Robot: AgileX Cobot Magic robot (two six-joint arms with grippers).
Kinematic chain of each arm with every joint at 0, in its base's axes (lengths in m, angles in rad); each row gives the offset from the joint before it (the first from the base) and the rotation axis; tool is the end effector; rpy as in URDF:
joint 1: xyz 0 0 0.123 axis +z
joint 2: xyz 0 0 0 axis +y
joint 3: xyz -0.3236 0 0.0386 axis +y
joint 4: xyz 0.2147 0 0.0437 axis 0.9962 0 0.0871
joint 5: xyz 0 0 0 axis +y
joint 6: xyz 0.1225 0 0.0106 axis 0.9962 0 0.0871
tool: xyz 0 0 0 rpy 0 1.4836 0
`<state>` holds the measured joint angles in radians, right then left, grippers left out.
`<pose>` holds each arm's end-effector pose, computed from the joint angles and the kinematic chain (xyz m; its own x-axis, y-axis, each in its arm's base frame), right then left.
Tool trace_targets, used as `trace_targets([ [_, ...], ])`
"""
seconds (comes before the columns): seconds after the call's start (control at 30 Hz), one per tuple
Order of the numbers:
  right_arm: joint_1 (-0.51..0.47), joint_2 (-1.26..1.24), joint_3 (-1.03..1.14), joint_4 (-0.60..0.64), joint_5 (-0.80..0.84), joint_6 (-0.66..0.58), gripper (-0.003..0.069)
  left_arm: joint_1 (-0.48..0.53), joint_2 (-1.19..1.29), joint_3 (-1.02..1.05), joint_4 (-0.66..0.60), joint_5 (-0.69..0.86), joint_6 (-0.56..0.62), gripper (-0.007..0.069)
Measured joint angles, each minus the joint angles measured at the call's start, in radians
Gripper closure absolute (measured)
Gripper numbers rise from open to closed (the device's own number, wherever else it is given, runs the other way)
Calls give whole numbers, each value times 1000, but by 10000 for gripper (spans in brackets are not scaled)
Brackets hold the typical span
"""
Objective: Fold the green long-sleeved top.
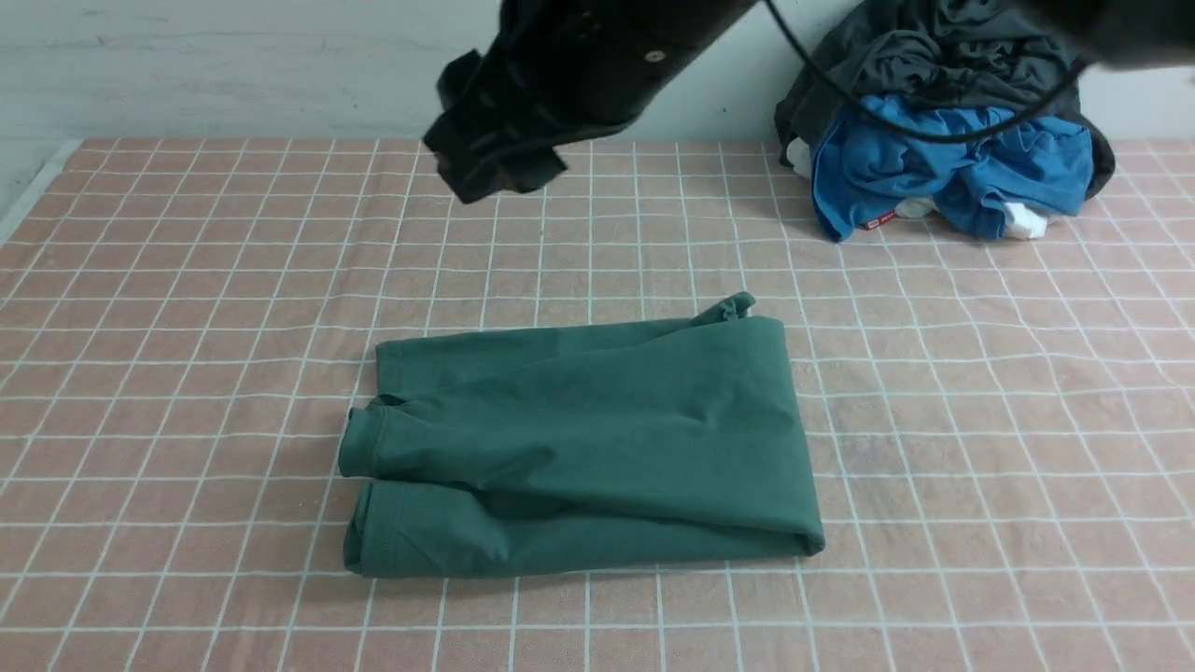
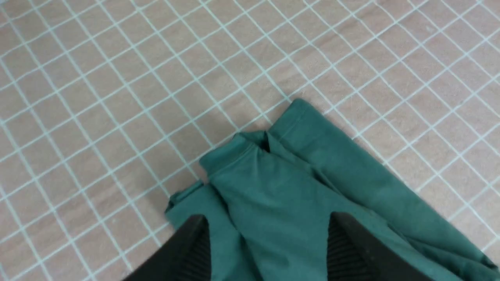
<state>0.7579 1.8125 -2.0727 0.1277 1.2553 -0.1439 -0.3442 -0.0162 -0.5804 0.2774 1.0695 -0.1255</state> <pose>0.2704 0.2764 0.4293 -0.4918 -0.6074 -0.6239 -0.7920 0.6098 0.0306 -0.0464 0.0480 0.2700 -0.3384 0.1321 -0.9317 0.1203 0.9880 0.0964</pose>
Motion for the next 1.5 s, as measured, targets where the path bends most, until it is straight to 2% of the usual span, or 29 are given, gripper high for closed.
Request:
trace_targets([
  [0.03,0,-10,11,0,0,-2,321,0,-1,3,0,0,-1,627],
  [0.23,-1,-327,412,-23,-22,-32,491,0,-3,52,-3,-21,-8,627],
  [0.37,-1,-516,620,-22,-148,-32,571,0,-3,69,-6,-23,-9,627],
  [0.5,-2,-695,779,-34,-274,-32,615,0,-3,77,-6,-24,-9,627],
  [0.77,-2,-1031,1036,-28,-490,-31,633,0,-3,79,-7,-24,-9,627],
  [0.9,-2,-1181,1122,-25,-547,-31,633,0,-3,79,-7,-24,-9,627],
  [1.13,-2,-1322,1189,-25,-485,-31,634,0,-3,79,-7,-24,-10,627],
  [1.37,-2,-1344,1190,-27,-410,-28,645,0,-3,79,-7,-24,-10,627],
  [1.5,-2,-1344,1190,-46,-398,25,670,0,-3,79,-7,-24,-11,627],
])
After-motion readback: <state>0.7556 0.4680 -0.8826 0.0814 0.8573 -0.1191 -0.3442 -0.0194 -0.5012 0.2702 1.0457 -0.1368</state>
